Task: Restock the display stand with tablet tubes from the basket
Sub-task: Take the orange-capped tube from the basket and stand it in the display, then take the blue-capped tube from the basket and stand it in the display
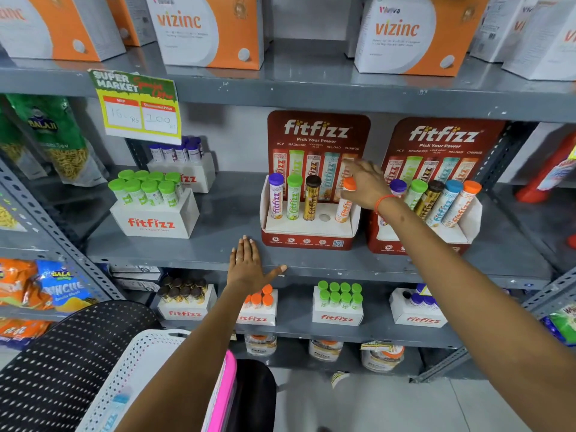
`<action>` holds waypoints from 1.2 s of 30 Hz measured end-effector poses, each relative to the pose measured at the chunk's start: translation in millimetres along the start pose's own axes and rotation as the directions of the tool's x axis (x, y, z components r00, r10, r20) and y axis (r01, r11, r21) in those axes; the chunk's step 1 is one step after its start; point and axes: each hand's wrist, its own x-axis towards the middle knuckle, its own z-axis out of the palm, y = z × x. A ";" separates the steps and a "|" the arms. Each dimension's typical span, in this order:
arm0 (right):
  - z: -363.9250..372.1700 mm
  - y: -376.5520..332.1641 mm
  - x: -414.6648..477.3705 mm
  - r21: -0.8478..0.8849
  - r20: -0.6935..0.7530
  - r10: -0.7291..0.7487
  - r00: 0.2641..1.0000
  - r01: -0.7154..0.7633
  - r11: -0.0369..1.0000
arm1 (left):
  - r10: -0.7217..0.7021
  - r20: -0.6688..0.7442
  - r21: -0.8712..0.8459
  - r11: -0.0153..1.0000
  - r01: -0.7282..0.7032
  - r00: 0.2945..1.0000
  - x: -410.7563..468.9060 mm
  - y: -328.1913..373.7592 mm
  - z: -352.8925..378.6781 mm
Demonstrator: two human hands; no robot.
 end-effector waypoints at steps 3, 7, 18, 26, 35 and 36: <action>20.6 -34.7 -28.4 0.179 -0.404 -0.027 0.915 0.108 0.978 | 0.046 -0.016 -0.119 0.992 -0.048 0.999 -8.4 -11.8 -6.0; 82.3 -103.7 -71.5 0.326 -0.530 -0.114 0.840 0.325 0.888 | 0.014 -0.266 -0.198 0.978 -0.068 0.964 -63.3 -46.3 3.5; 290.0 -256.9 -198.8 0.487 0.054 -0.503 0.863 0.417 0.768 | -0.633 -0.199 -0.399 0.749 0.528 0.748 -263.4 -174.5 110.7; 399.3 -326.2 -271.5 0.322 0.603 -0.677 0.422 0.647 0.691 | -0.845 0.120 -0.339 0.458 0.822 0.521 -354.4 -222.4 180.5; 454.7 -361.5 -235.6 0.191 0.703 -0.651 0.287 0.805 0.561 | -0.826 0.186 -0.276 0.476 0.835 0.532 -355.7 -223.9 206.9; 460.6 -360.8 -233.9 0.197 0.725 -0.626 0.287 0.784 0.588 | -0.827 0.181 -0.276 0.476 0.835 0.531 -356.0 -223.7 208.0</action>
